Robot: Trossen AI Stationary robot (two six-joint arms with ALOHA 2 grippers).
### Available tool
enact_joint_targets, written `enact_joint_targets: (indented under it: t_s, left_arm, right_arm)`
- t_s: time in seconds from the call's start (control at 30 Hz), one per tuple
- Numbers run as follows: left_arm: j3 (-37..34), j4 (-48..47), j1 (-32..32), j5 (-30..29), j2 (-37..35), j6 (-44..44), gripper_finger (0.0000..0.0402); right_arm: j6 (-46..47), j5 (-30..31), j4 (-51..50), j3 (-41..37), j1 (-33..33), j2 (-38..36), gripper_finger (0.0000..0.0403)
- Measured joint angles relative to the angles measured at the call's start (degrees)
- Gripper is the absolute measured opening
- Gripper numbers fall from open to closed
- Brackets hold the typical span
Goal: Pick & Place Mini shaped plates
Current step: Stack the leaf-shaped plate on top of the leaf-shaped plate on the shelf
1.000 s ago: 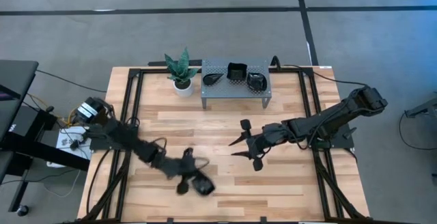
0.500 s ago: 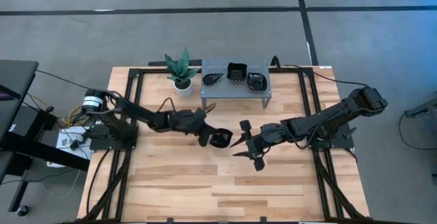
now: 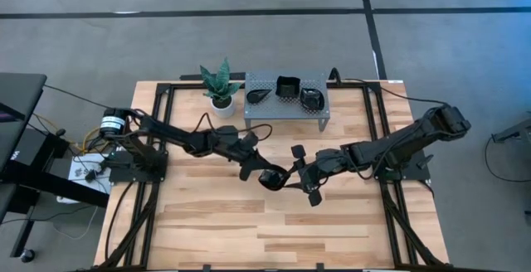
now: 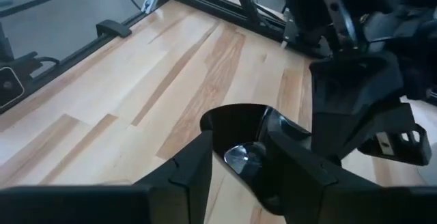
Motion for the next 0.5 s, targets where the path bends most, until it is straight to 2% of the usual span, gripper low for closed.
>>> enact_joint_targets:
  t_s: [0.27, 0.4, 0.5]
  left_arm:
    - [0.52, -0.96, 2.73, 3.66, 0.00, -8.14, 0.0011]
    - [0.54, -0.96, 4.71, 7.13, 0.00, -14.59, 0.0011]
    - [0.54, -1.01, 5.42, 7.37, 0.00, -19.28, 0.0012]
  right_arm:
    - [-4.44, 0.07, -0.27, 0.01, 0.17, 0.00, 0.0131]
    - [-7.05, 0.10, -0.38, 0.00, 0.34, 0.00, 0.0125]
    - [-9.22, 0.14, -0.44, 0.00, 0.10, 0.00, 0.0120]
